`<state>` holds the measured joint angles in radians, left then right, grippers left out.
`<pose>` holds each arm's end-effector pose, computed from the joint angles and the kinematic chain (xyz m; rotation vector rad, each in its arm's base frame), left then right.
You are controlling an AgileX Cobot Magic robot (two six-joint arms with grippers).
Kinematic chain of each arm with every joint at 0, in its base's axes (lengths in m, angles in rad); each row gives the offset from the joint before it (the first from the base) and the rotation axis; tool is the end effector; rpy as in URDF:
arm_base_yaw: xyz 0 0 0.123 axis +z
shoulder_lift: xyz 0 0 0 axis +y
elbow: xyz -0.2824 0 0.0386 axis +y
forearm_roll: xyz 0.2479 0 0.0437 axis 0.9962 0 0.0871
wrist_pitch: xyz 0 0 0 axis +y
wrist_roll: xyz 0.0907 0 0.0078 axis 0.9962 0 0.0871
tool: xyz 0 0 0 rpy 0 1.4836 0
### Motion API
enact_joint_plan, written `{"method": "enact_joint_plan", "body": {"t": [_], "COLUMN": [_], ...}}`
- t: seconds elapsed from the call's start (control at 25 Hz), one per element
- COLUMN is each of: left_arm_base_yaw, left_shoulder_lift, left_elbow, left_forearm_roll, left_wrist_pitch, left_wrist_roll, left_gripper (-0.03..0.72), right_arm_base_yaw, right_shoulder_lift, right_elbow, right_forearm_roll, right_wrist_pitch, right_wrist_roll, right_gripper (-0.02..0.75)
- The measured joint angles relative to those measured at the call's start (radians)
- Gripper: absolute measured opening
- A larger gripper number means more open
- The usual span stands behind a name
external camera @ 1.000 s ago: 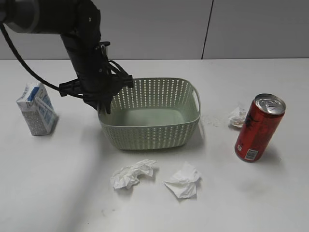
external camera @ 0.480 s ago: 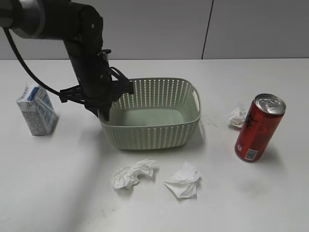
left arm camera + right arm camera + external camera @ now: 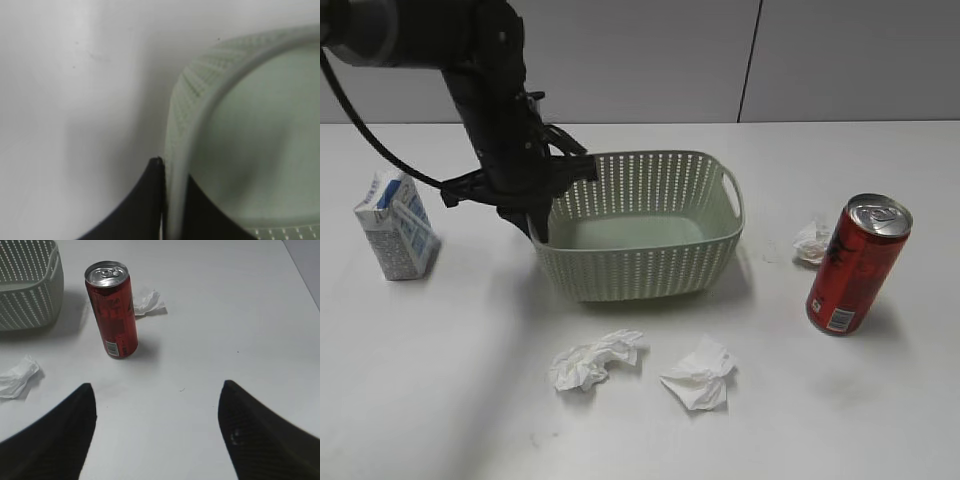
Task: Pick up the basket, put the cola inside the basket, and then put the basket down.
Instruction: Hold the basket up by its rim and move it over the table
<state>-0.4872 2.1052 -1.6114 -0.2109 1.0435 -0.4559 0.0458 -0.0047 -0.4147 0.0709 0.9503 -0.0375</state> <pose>0.3701 -0.2147 0.1786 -0.0994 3.0993 -0.3463 0.0079 0.0056 0.2621 -0.0790 2.0121 0.0896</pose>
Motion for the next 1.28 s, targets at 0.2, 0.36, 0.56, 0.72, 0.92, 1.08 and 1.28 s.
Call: {"method": "enact_joint_plan", "body": {"t": [0.2, 0.36, 0.56, 0.72, 0.92, 1.08, 1.28], "left_arm_base_yaw": [0.005, 0.005, 0.002, 0.002, 0.001, -0.008, -0.049], "left_shoulder_lift": [-0.071, -0.129, -0.239, -0.314, -0.356, -0.36, -0.36], "left_elbow": [0.0, 0.039, 0.215, 0.295, 0.301, 0.301, 0.302], "left_forearm_roll": [0.011, 0.019, 0.02, 0.02, 0.021, 0.033, 0.086], "left_wrist_pitch": [0.079, 0.106, 0.021, -0.003, 0.006, 0.019, 0.007], "left_wrist_roll": [0.0, 0.0, 0.0, 0.003, 0.021, 0.058, 0.079], "left_gripper": [0.004, 0.004, 0.004, 0.004, 0.004, 0.004, 0.004], "right_arm_base_yaw": [0.0, 0.0, 0.0, 0.0, 0.0, 0.0, 0.01], "right_shoulder_lift": [0.0, -0.001, 0.088, 0.248, 0.534, 0.803, 1.092], "right_elbow": [0.0, -0.009, -0.073, -0.164, -0.312, -0.453, -0.608], "right_forearm_roll": [0.004, 0.007, 0.02, 0.047, 0.147, 0.203, 0.235], "right_wrist_pitch": [0.0, 0.0, 0.0, 0.005, 0.056, 0.122, 0.153], "right_wrist_roll": [0.0, 0.0, 0.003, 0.006, 0.007, -0.001, -0.003], "right_gripper": [0.586, 0.586, 0.585, 0.585, 0.585, 0.585, 0.587]}}
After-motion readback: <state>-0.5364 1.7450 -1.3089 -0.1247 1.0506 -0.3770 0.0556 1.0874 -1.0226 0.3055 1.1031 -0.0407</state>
